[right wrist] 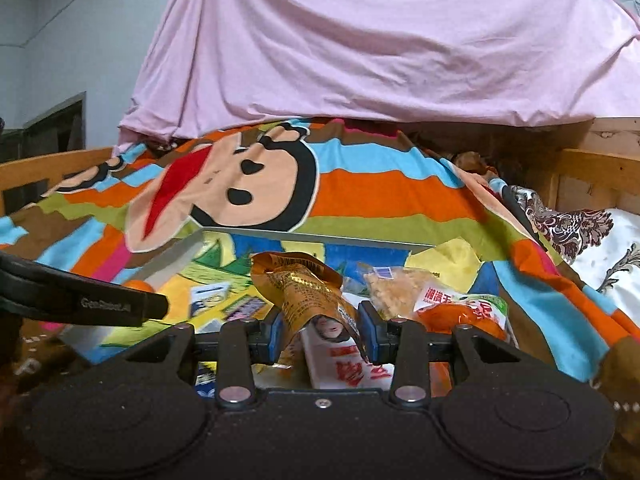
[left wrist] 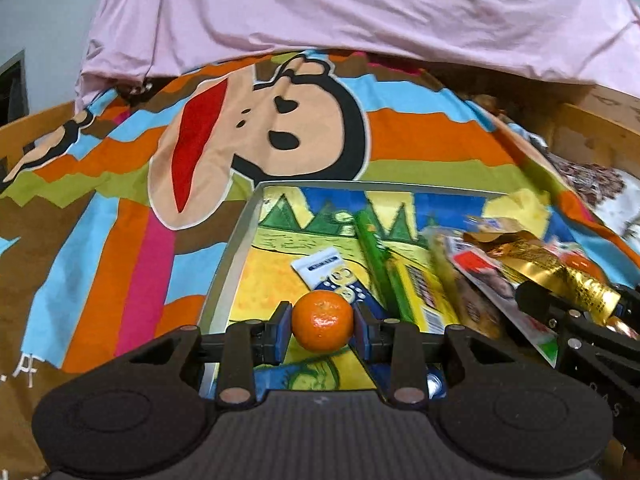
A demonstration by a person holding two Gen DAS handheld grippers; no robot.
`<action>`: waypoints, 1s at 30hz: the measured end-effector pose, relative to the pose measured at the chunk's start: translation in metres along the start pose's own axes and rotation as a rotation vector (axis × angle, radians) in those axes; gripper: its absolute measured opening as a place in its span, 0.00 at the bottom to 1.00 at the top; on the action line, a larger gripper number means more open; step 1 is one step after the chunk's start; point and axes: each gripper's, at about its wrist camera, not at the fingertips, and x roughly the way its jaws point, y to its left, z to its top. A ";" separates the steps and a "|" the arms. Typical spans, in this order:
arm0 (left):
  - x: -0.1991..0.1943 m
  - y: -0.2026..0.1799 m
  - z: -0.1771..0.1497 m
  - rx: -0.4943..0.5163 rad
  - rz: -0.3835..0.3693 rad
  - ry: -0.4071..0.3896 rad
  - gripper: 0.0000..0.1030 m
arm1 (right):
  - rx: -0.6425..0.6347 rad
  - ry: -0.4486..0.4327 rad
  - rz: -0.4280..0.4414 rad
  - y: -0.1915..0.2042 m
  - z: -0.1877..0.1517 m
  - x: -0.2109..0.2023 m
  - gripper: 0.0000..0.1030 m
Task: Organize snacks
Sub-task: 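Carry the gold foil packet in the right tool while the left tool carries the orange over the tin, then open the right tool over the tin while the left tool releases the orange inside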
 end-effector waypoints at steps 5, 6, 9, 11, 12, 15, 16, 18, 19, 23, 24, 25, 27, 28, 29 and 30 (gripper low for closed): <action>0.022 0.003 0.001 -0.036 0.018 0.026 0.35 | 0.044 0.081 -0.016 -0.005 -0.003 0.025 0.54; 0.024 0.004 0.001 -0.038 0.014 0.031 0.35 | 0.047 0.082 -0.013 -0.005 -0.003 0.026 0.60; 0.029 0.004 -0.002 -0.035 0.014 0.046 0.36 | 0.042 0.074 0.014 -0.003 -0.003 0.025 0.71; 0.030 0.006 -0.005 -0.048 0.009 0.057 0.46 | 0.046 0.072 0.023 -0.003 -0.003 0.024 0.75; 0.029 0.007 -0.006 -0.061 0.009 0.054 0.59 | 0.052 0.070 0.032 -0.003 -0.003 0.023 0.77; 0.024 0.011 -0.007 -0.089 0.001 0.043 0.66 | 0.071 0.059 0.038 -0.006 -0.001 0.019 0.82; 0.022 0.012 -0.007 -0.091 -0.001 0.045 0.68 | 0.077 0.057 0.035 -0.006 0.001 0.018 0.83; 0.017 0.014 -0.006 -0.094 -0.001 0.036 0.74 | 0.095 0.046 0.036 -0.008 0.004 0.014 0.86; 0.014 0.015 -0.005 -0.098 -0.001 0.028 0.77 | 0.101 0.041 0.037 -0.009 0.006 0.012 0.88; -0.006 0.023 -0.004 -0.146 0.008 -0.019 0.91 | 0.129 0.016 0.023 -0.013 0.015 -0.003 0.95; -0.012 0.026 -0.004 -0.161 0.009 -0.030 0.94 | 0.139 0.012 0.022 -0.015 0.017 -0.007 0.97; -0.019 0.029 -0.004 -0.181 0.011 -0.045 0.96 | 0.149 0.009 0.020 -0.016 0.020 -0.013 0.98; -0.033 0.035 -0.005 -0.215 0.011 -0.069 0.99 | 0.166 0.000 0.013 -0.019 0.026 -0.026 0.99; -0.040 0.037 -0.006 -0.228 0.010 -0.081 0.99 | 0.172 -0.003 0.009 -0.020 0.028 -0.033 0.99; -0.048 0.040 -0.007 -0.238 0.008 -0.091 0.99 | 0.178 -0.006 0.004 -0.021 0.030 -0.040 0.99; -0.055 0.041 -0.007 -0.241 0.008 -0.096 0.99 | 0.186 -0.008 -0.001 -0.022 0.032 -0.049 0.99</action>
